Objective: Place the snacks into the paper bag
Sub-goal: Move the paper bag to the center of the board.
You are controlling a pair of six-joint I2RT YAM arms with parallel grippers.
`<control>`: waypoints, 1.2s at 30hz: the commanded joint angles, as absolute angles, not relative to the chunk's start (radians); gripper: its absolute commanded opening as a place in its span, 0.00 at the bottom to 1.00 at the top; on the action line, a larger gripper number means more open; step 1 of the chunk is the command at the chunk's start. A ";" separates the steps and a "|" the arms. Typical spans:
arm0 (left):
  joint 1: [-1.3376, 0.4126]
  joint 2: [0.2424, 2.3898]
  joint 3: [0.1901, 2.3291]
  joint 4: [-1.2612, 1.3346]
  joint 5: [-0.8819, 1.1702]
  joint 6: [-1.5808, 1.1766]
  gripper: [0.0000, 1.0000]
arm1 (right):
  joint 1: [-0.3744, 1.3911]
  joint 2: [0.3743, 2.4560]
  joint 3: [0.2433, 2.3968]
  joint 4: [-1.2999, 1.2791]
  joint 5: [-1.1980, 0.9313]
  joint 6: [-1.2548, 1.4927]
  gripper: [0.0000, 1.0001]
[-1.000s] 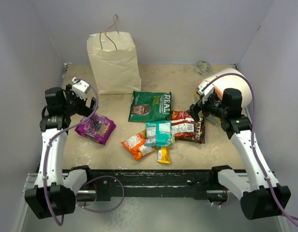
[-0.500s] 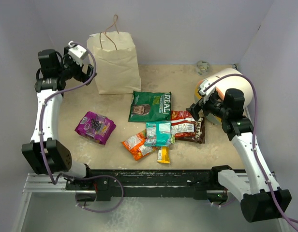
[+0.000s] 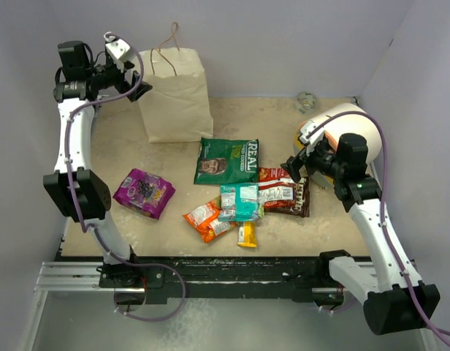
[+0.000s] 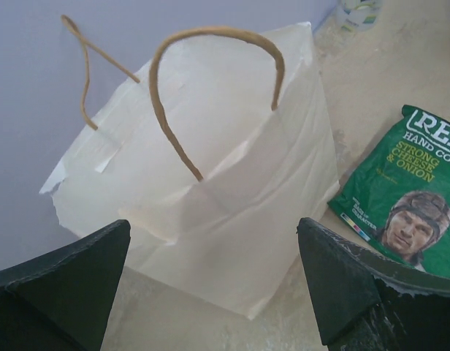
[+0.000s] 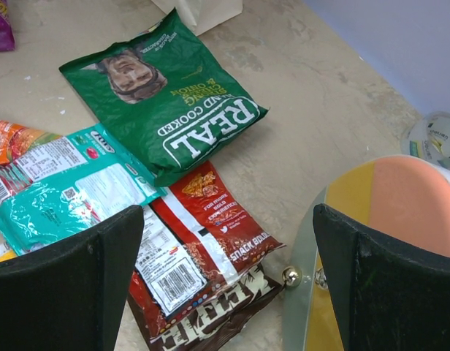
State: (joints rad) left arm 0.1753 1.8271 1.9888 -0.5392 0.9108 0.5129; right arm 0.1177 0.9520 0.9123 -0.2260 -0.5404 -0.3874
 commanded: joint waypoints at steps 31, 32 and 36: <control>0.048 1.972 2.268 -1.058 0.753 0.665 0.25 | 0.120 0.937 0.888 -0.189 -0.514 -0.413 1.00; 0.048 1.962 2.259 -1.073 0.750 0.659 0.21 | 0.121 0.939 0.888 -0.189 -0.514 -0.413 1.00; 0.039 1.934 2.251 -1.130 0.738 0.620 0.16 | 0.121 0.944 0.890 -0.192 -0.523 -0.413 1.00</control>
State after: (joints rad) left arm 0.0463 1.9968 2.2585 -1.0607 0.7467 0.6472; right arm 0.1177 0.9527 0.8913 -0.2253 -0.4927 -0.4015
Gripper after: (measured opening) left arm 0.177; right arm 0.995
